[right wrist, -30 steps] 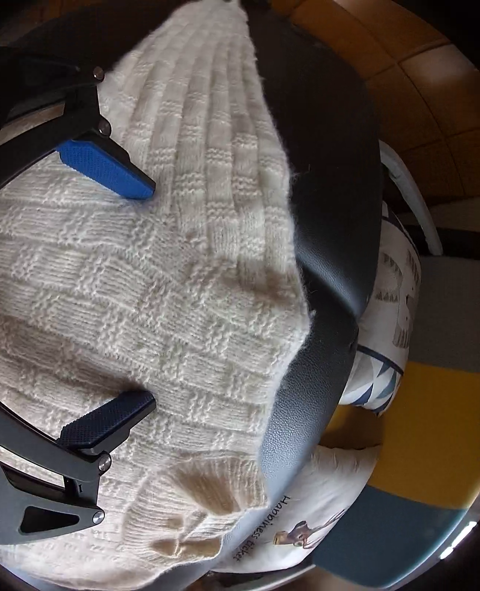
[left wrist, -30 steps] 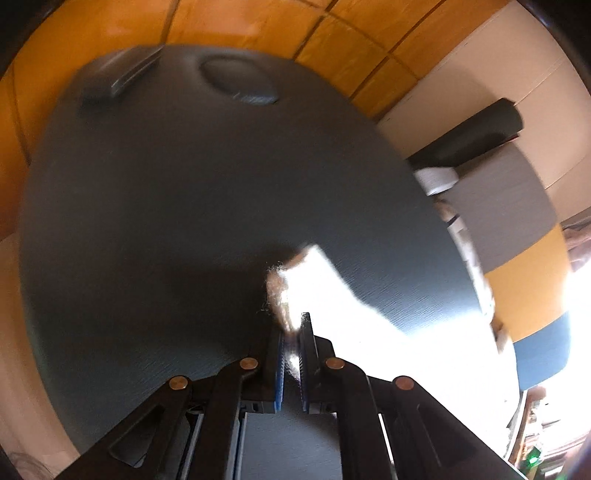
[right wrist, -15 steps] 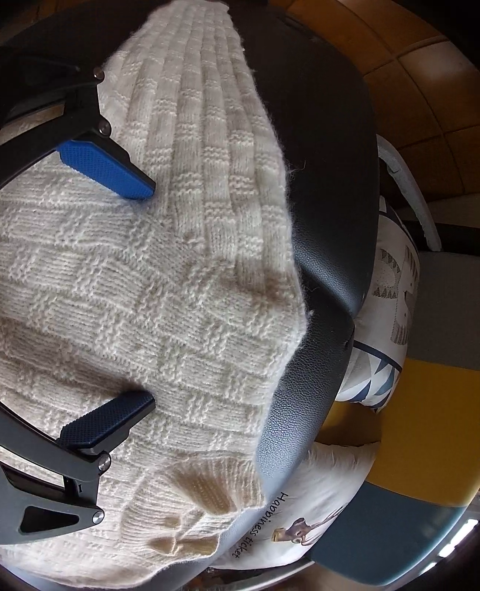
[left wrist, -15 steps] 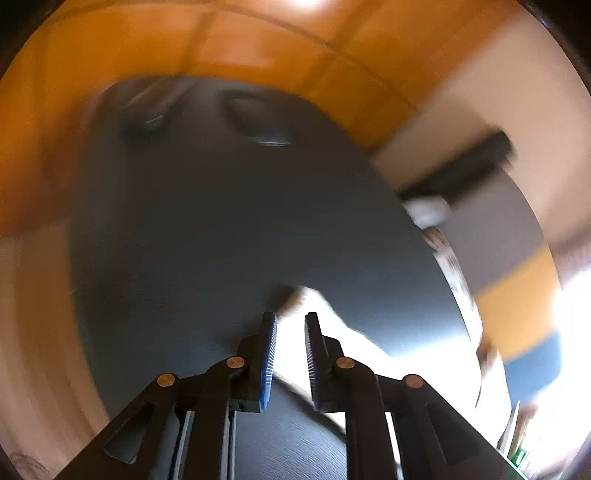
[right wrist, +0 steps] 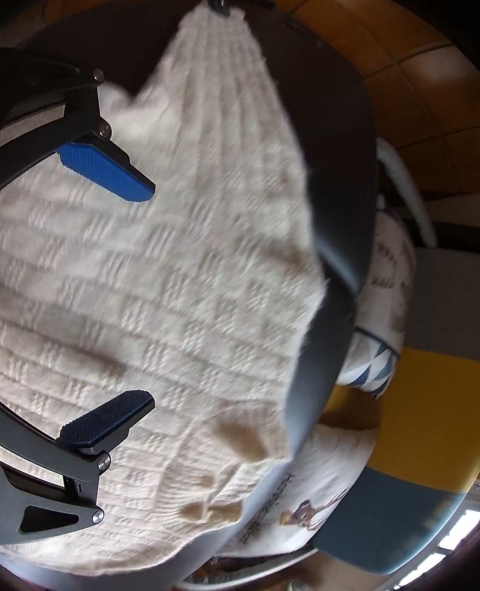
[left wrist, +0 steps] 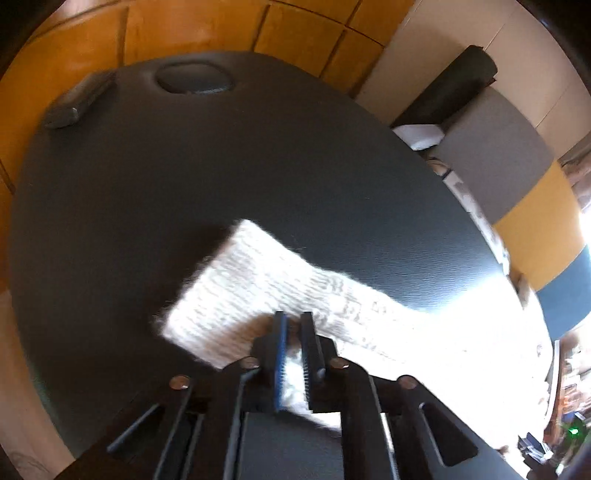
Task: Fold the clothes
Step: 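Grasp a sleeve cuff with the left gripper and fold it across the body, then grasp the other sleeve cuff with the right gripper and fold it across the body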
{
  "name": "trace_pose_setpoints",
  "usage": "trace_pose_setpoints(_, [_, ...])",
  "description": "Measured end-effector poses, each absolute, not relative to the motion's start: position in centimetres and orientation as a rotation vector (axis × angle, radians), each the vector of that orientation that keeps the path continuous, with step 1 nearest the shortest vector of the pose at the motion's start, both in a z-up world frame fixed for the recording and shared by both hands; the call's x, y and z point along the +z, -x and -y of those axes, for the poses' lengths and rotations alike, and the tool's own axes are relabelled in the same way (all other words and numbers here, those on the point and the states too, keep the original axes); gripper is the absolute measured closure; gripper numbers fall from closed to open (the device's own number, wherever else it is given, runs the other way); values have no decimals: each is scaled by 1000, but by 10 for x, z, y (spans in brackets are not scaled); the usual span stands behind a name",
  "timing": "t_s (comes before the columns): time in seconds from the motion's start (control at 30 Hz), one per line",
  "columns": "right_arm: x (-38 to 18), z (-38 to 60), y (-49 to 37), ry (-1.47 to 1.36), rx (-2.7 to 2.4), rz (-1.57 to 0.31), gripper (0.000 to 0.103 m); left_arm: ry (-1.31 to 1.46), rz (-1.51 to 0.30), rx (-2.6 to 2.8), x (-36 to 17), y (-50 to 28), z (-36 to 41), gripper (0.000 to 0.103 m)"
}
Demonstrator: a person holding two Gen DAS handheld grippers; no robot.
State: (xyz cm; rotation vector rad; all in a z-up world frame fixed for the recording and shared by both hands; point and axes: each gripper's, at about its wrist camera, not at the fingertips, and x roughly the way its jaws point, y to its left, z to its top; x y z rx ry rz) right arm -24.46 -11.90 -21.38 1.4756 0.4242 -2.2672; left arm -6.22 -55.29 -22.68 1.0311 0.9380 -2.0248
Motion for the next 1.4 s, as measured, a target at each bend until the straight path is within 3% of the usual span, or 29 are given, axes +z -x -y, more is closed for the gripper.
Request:
trace_pose_setpoints(0.23, [-216, 110, 250, -1477, -2303, -295, 0, -1076, -897, -1931, -220, 95, 562, 98])
trace_pose_setpoints(0.3, [-208, 98, 243, -1462, -2303, -246, 0, -1089, -923, -1919, -213, 105, 560, 91])
trace_pose_setpoints(0.67, [-165, -95, 133, -1375, -2427, 127, 0, -1268, -975, -2447, -179, 179, 387, 88])
trace_pose_setpoints(0.9, [-125, -302, 27, -1366, -2809, 460, 0, -1560, -722, -2737, -164, 148, 204, 88])
trace_pose_setpoints(1.07, [-132, -411, -28, -1491, -2995, 596, 1, -1772, -490, -2922, -153, 126, 73, 88])
trace_pose_setpoints(1.23, [-157, -429, -30, -1566, -2982, 528, 14, -1876, -310, -2998, -136, 55, -13, 87])
trace_pose_setpoints(1.4, [-189, -430, -6, -1689, -2965, 463, 26, -1975, -222, -2951, -157, 58, -51, 86])
